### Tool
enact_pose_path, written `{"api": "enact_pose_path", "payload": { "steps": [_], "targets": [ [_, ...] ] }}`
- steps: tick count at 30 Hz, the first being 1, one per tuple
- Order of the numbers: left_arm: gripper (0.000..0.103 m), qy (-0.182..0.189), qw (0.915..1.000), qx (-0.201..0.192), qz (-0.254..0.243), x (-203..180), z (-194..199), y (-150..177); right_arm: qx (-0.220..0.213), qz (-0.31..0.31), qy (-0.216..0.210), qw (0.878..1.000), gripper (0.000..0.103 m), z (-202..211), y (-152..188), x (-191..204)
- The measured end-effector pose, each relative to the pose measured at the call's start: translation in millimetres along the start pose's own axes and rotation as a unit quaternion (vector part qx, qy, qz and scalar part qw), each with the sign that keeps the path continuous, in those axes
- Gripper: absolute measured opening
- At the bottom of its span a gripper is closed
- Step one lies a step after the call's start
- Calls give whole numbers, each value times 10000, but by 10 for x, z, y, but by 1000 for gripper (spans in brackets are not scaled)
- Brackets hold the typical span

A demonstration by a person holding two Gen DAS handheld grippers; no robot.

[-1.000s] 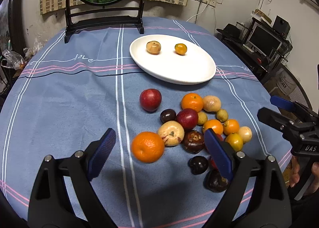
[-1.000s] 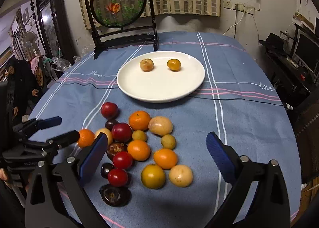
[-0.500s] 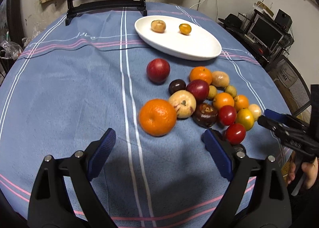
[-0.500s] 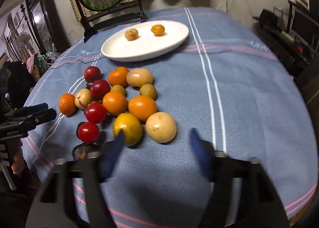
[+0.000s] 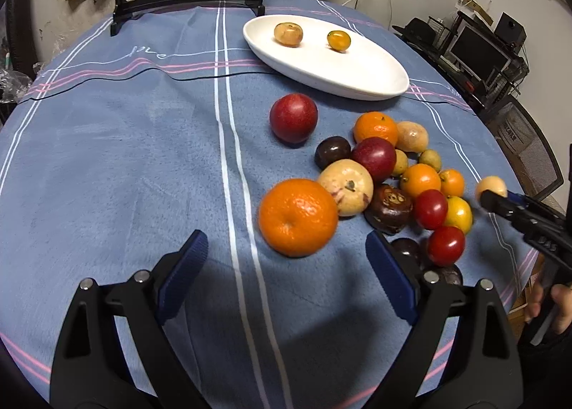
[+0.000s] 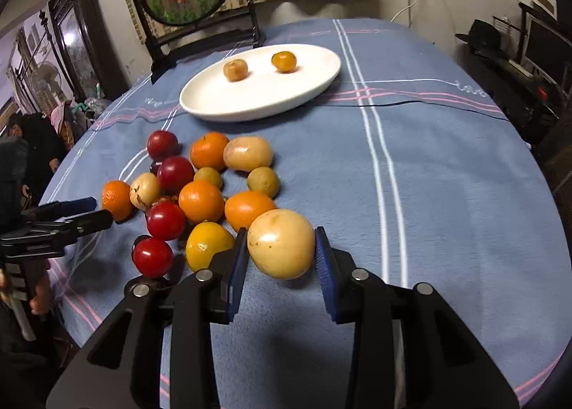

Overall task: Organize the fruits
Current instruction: 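Grasp the orange with the left tool while the right tool grasps a pale yellow fruit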

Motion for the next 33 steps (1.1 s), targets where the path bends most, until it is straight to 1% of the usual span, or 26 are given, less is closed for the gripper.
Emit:
{"api": "enact_pose_path", "payload": {
  "steps": [1,3,4,7,9,17,20,26,28,31,33],
  "targets": [
    [86,19,10000,-19,-12,8,-18,-20,-1,-36,-21,10000,37,8,2,-13],
    [66,123,9999,46,-21,11,-87,-58,5,-85,-78,9999,37,14,0,-22],
    [62,194,9998,94,-26,8,-122,-67,-2,-101,-115,9999,37,18,1,-15],
    [55,173,9998,57,-107,-24,-153,-112,-20,-110,-176,9998,37,26,-1,3],
    [47,230,9997,7,-75,-23,-145,-134,-37,-91,-195,9998,37,48,12,18],
    [46,295,9994,-166,121,14,25,-98,-126,-13,-220,9997,37,123,0,87],
    [46,343,9989,-266,166,15,151,-81,-156,2,-211,9997,37,131,-9,96],
    [46,386,9981,-462,115,-35,388,-97,-188,139,-224,9995,37,146,-44,178],
    [46,421,9980,-468,55,-91,452,-140,-182,175,-249,9994,37,147,-80,187],
    [46,359,9984,-428,-108,-157,496,-281,-167,310,-264,9990,37,161,-206,203],
    [46,339,9986,-352,-187,-191,499,-459,-183,469,-288,9983,37,191,-348,243]
  ]
}}
Point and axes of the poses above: each gripper's, at about its wrist camera, not at the fingertips, and z roughly against the way its jaws point, x to its left, y to its underside, the point moved 8 cm from there along -z, roughly the way its jaws point, and after that the axes turned 13 degrees about x, right-handed, at the moved point
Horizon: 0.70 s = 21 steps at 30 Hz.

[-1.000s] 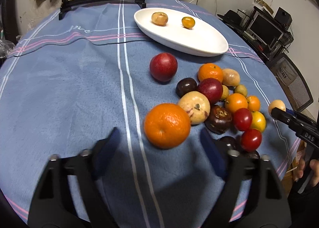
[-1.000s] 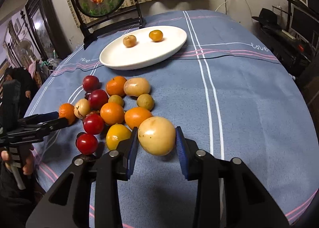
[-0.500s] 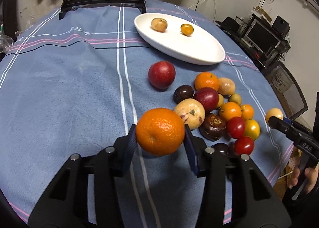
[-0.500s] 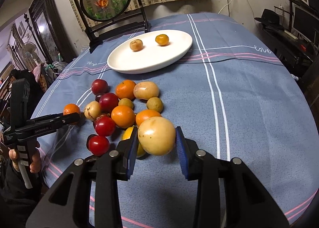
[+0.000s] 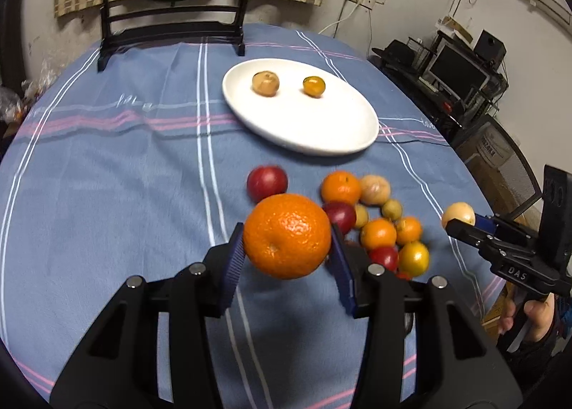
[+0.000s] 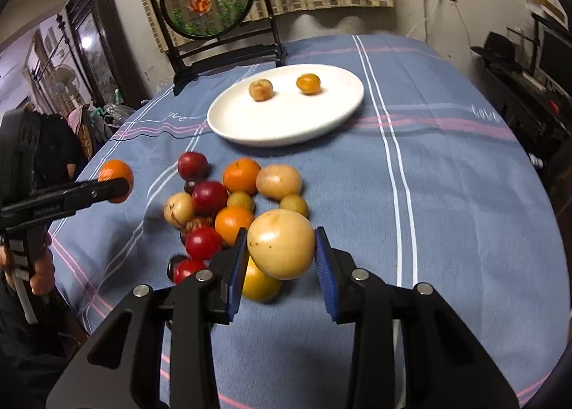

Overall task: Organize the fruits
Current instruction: 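Grasp the orange with the left tool while the right tool grasps a pale yellow fruit, then place both fruits on the white plate beside the others and open both tools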

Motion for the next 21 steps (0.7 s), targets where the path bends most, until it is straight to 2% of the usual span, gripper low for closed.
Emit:
{"api": "enact_pose_path", "payload": {
  "steps": [5,10,11,13,15,21],
  "targets": [
    [47,-62,9999,53,-141,-47,-143,-683,5,449,85,9990,37,-94,-607,12],
    [47,-38,9998,168,39,-48,-653,-1609,255,440,22,9987,37,-589,-1392,-162],
    [47,-5,9998,211,68,-45,-736,-1700,314,437,83,9985,37,-751,-1562,-222],
    [47,44,9993,369,107,-80,-1001,-1942,397,428,203,9981,37,-969,-1751,-319],
    [47,-62,9985,539,21,-131,-1284,-2156,548,365,228,9976,37,-1210,-1905,-427],
    [47,-54,9971,753,128,-111,-1707,-2460,681,242,246,9971,37,-1524,-2074,-646]
  ]
}}
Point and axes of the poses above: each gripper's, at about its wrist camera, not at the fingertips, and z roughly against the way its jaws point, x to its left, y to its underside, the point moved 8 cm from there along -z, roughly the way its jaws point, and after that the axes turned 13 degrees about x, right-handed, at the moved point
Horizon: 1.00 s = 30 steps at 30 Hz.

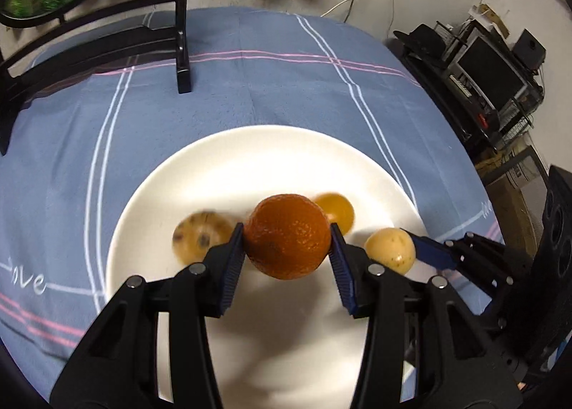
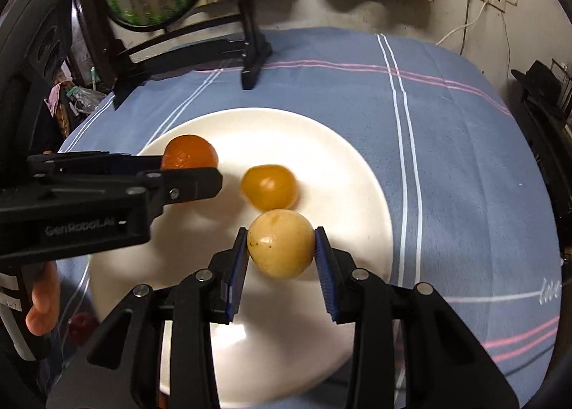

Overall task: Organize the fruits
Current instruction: 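Place both fruits on the white plate beside the others and open both tools, then grasp the striped pale fruit with the left tool while the right tool grasps a yellow persimmon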

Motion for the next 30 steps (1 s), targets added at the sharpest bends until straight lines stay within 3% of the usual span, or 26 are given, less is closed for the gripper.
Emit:
{"api": "enact_pose_path", "payload": {
  "steps": [2,4,6,7,10,12,16,18,20,22,26,30],
  "targets": [
    [47,30,10000,53,31,9,-53,-55,-53,23,-47,10000,37,-24,-34,-9],
    [55,58,9999,62,80,34,-59,-75,-14,96,5,10000,39,-48,-46,3],
    [73,145,9997,-92,155,54,63,-75,-58,139,377,9992,52,-26,-48,-30],
    [75,109,9996,-199,180,67,147,-61,-139,167,465,9987,60,20,-49,-29],
    [76,117,9988,-417,210,93,460,19,-280,206,583,9977,60,208,-32,-33],
    [82,90,9981,-561,230,97,715,181,-352,179,485,9980,60,407,54,6],
    [92,-382,9949,-923,110,29,1160,721,-358,191,634,9972,62,795,482,132],
    [93,-547,9928,-1055,113,-7,1305,1135,-356,152,477,9981,66,940,768,247],
    [93,-520,9925,-1094,173,-31,1353,1458,-390,33,306,9988,87,1059,1064,346],
    [93,-414,9928,-1086,299,-52,1350,1875,-549,-123,172,9983,97,1190,1368,454],
    [93,-512,9919,-1089,416,-25,1303,2445,-902,-531,76,9945,97,1399,1795,591],
    [93,-686,9922,-1031,106,-120,1267,2853,-929,-691,57,9933,97,1466,1989,687]
  ]
}}
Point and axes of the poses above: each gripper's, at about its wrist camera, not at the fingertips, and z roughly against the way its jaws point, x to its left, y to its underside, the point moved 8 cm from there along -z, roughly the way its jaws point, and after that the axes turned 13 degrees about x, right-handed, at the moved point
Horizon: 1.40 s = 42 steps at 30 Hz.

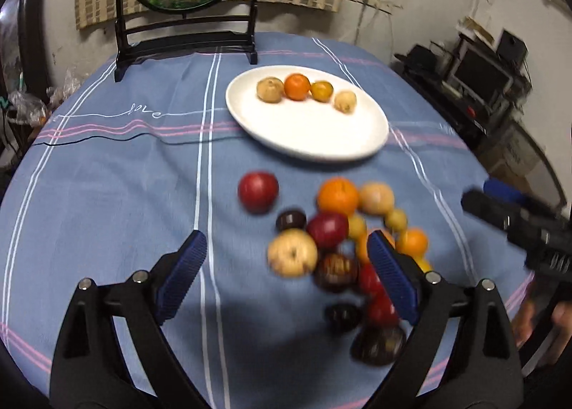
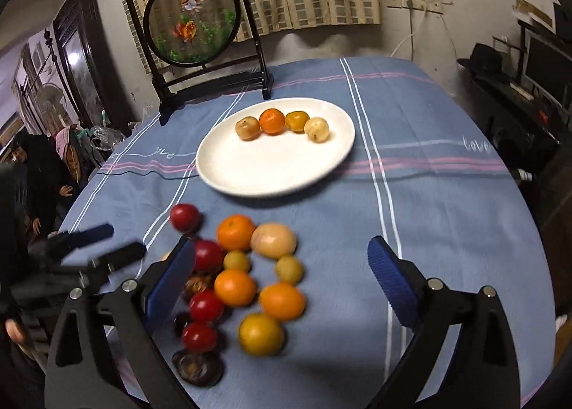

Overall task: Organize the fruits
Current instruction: 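Grasp the striped pale fruit with the left tool while the right tool grasps a yellow persimmon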

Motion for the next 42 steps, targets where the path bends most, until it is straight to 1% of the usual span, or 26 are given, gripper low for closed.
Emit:
{"api": "enact_pose_path", "payload": {
  "steps": [2,5,12,15,22,25,27,28,29,31,34,35,36,37,40,42],
  "targets": [
    [93,-99,9999,-44,-82,-19,31,92,6,20,98,9999,97,13,34,22],
    [93,-91,9999,-33,-104,-4,55,177,34,68,43,10000,97,37,92,111],
    [93,-50,10000,-32,12,70,115,241,-35,225,209,9995,97,96,182,201],
    [93,-49,10000,9,42,82,103,257,24,262,281,9993,97,65,246,200],
    [93,-52,9999,93,90,144,36,297,219,442,498,9975,97,-21,561,193],
    [93,-39,9997,184,138,195,-22,296,324,378,420,9979,97,-94,671,156],
    [93,-34,9996,226,156,213,-43,298,317,377,430,9979,83,-146,709,139],
    [93,-36,9996,245,162,225,-57,300,363,377,392,9979,67,-190,724,132],
    [93,-37,9995,267,168,233,-67,304,472,319,245,9981,59,-261,739,120],
    [93,-24,9994,301,184,237,-83,314,641,235,45,9977,57,-380,761,114],
    [93,-31,9995,303,129,230,-91,321,749,233,-57,9969,56,-538,771,125],
    [93,-21,9995,303,119,232,-95,320,769,223,-123,9967,45,-591,765,129],
    [93,15,9995,302,103,226,-108,309,798,215,-259,9962,38,-661,757,143],
    [93,46,9995,297,88,218,-123,296,743,177,-327,9965,39,-672,743,144],
    [93,97,9993,367,1,207,-231,254,754,163,-379,9963,38,-631,757,163],
    [93,24,9989,478,-6,230,-333,234,742,149,-373,9964,38,-570,785,152]
  ]
}}
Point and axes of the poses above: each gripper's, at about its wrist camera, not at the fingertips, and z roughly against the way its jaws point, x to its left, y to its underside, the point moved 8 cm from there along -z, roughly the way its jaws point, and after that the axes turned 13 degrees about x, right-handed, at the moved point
